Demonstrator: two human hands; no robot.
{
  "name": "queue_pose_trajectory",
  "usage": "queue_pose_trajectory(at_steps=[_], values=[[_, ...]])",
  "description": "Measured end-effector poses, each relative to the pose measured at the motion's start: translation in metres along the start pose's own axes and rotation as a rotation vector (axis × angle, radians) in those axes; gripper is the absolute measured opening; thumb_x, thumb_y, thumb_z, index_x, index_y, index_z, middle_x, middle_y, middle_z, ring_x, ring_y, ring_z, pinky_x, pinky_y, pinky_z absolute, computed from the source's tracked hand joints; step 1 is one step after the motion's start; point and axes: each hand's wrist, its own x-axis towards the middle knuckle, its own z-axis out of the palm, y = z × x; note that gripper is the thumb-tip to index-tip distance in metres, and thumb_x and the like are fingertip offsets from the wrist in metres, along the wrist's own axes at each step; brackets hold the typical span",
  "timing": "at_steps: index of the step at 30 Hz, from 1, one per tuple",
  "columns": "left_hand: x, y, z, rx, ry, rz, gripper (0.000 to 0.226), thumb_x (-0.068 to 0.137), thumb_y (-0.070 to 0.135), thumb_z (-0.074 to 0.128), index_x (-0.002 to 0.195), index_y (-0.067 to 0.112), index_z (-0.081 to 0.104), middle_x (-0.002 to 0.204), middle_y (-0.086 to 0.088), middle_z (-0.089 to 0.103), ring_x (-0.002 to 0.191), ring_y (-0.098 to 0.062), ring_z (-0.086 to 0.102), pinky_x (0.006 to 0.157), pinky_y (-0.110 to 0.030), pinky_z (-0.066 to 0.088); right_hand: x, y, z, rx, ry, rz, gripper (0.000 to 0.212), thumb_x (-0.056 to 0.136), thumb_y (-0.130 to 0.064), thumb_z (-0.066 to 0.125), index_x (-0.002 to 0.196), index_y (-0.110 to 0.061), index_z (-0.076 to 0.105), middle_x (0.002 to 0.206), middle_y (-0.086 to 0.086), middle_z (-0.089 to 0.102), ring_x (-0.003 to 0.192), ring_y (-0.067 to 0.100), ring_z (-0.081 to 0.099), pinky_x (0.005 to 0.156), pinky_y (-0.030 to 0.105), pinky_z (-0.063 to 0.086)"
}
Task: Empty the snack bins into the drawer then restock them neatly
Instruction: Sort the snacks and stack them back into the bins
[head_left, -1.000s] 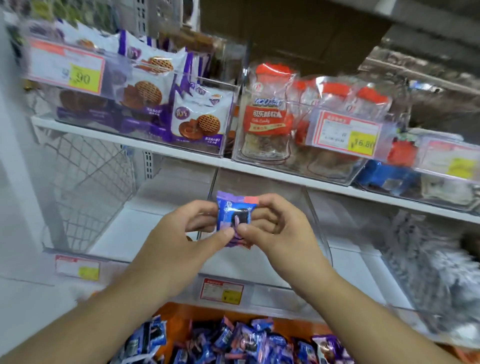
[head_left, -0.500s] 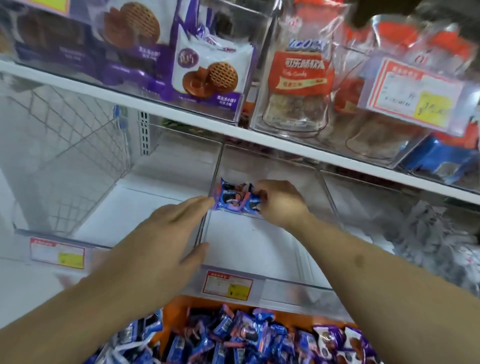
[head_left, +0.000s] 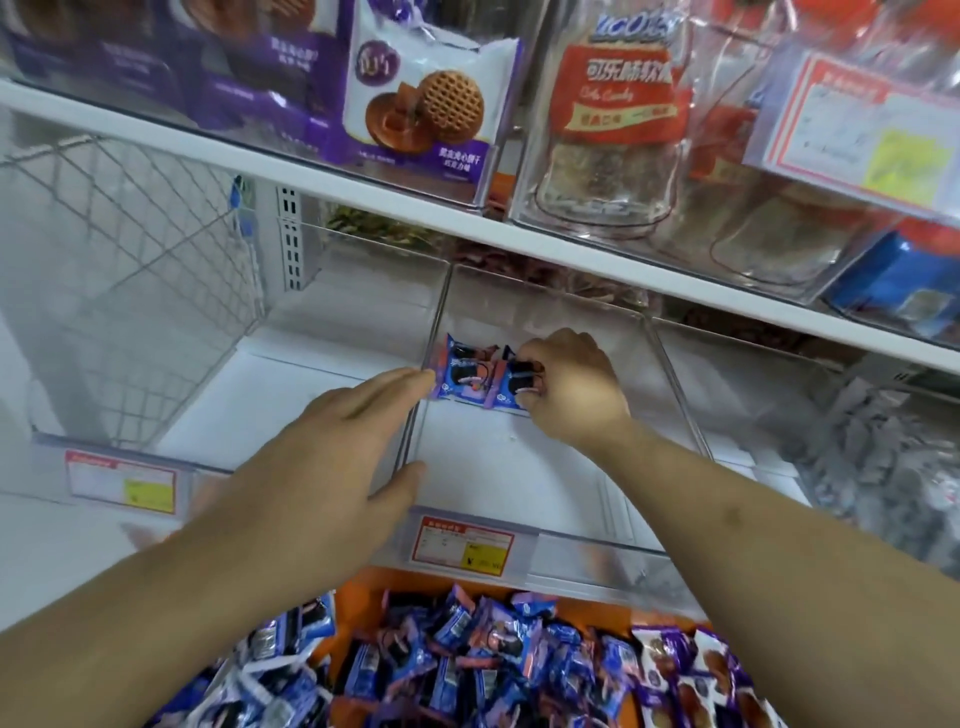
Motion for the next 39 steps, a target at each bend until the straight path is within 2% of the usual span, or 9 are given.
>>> queue_pose_trajectory(at_steps=[6,9,13,19,24,28,33,37,39], values=[[-0.005,0.021,-0.014,0.12,0.088,0.127,0.058,0.102,0.043,0.052,0.157,0.035,0.038,0.162,0.016,0.034,0.147,-0.014,0.03,0.12,-0.036,0.03,-0.07,-0.02,-0.071,0.362,0.12,-0.033,0.049,0.082,-0.028,0.085,0.127,-0.019,0.068,0.121,0.002,0.066,0.111,0.017,0.059,0.091,0.019,0.041],[-0.023,0.048,-0.014,0.106,0.001,0.27,0.044,0.102,0.043,0.053,0.145,0.031,0.053,0.144,0.017,0.048,0.133,-0.008,0.043,0.108,-0.027,0.037,-0.142,-0.035,-0.102,0.533,0.089,-0.108,0.047,0.087,-0.028,0.082,0.13,-0.02,0.065,0.121,-0.004,0.064,0.108,0.009,0.062,0.087,0.022,0.049],[-0.058,0.063,0.03,0.088,-0.356,0.255,0.034,0.101,0.055,0.05,0.132,0.041,0.052,0.127,0.023,0.049,0.115,-0.002,0.051,0.093,-0.03,0.049,-0.227,-0.034,-0.073,0.581,-0.187,-0.139,0.038,0.088,-0.037,0.074,0.123,-0.024,0.064,0.109,-0.01,0.063,0.099,0.007,0.062,0.081,0.022,0.05],[-0.091,0.015,0.137,0.141,-0.668,-0.041,0.055,0.101,0.048,0.061,0.151,0.034,0.041,0.155,0.01,0.043,0.134,-0.015,0.05,0.107,-0.034,0.046,-0.289,0.013,0.05,0.272,-0.654,0.025,0.055,0.088,-0.04,0.072,0.137,-0.02,0.057,0.134,0.003,0.058,0.127,0.025,0.055,0.103,0.034,0.046],[-0.091,-0.041,0.213,0.093,-0.556,-0.284,0.061,0.098,0.045,0.066,0.152,0.027,0.044,0.153,0.0,0.049,0.134,-0.023,0.052,0.11,-0.035,0.045,-0.305,0.024,0.114,0.232,-0.699,0.287,0.082,0.077,-0.072,0.06,0.142,-0.021,0.055,0.143,0.007,0.049,0.133,0.036,0.049,0.104,0.044,0.052],[-0.086,-0.066,0.254,0.235,-0.541,-0.312,0.071,0.098,0.052,0.063,0.157,0.022,0.04,0.159,-0.004,0.04,0.142,-0.03,0.039,0.119,-0.039,0.031,-0.317,0.022,0.142,0.149,-0.67,0.296,0.06,0.088,-0.054,0.069,0.137,-0.022,0.056,0.143,0.006,0.042,0.134,0.034,0.04,0.105,0.043,0.048],[-0.084,-0.08,0.272,0.305,-0.541,-0.328,0.051,0.093,0.048,0.072,0.138,0.03,0.057,0.144,0.001,0.05,0.125,-0.027,0.045,0.106,-0.038,0.037,-0.318,0.021,0.148,0.133,-0.677,0.304,0.056,0.087,-0.047,0.076,0.132,-0.023,0.052,0.131,0.004,0.053,0.126,0.03,0.041,0.105,0.039,0.042],[-0.087,-0.074,0.268,0.248,-0.517,-0.349,0.046,0.085,0.041,0.082,0.12,0.03,0.054,0.12,0.004,0.066,0.115,-0.023,0.055,0.097,-0.041,0.042,-0.316,0.013,0.134,0.221,-0.623,0.331,0.042,0.084,-0.034,0.08,0.114,-0.023,0.052,0.107,-0.001,0.06,0.107,0.025,0.051,0.085,0.036,0.046],[-0.088,-0.069,0.262,0.195,-0.504,-0.386,0.058,0.082,0.035,0.086,0.127,0.024,0.051,0.119,-0.001,0.067,0.112,-0.026,0.061,0.095,-0.042,0.05,-0.311,0.01,0.121,0.381,-0.585,0.411,0.038,0.083,-0.02,0.081,0.103,-0.022,0.049,0.097,-0.004,0.056,0.088,0.019,0.056,0.073,0.032,0.05]])
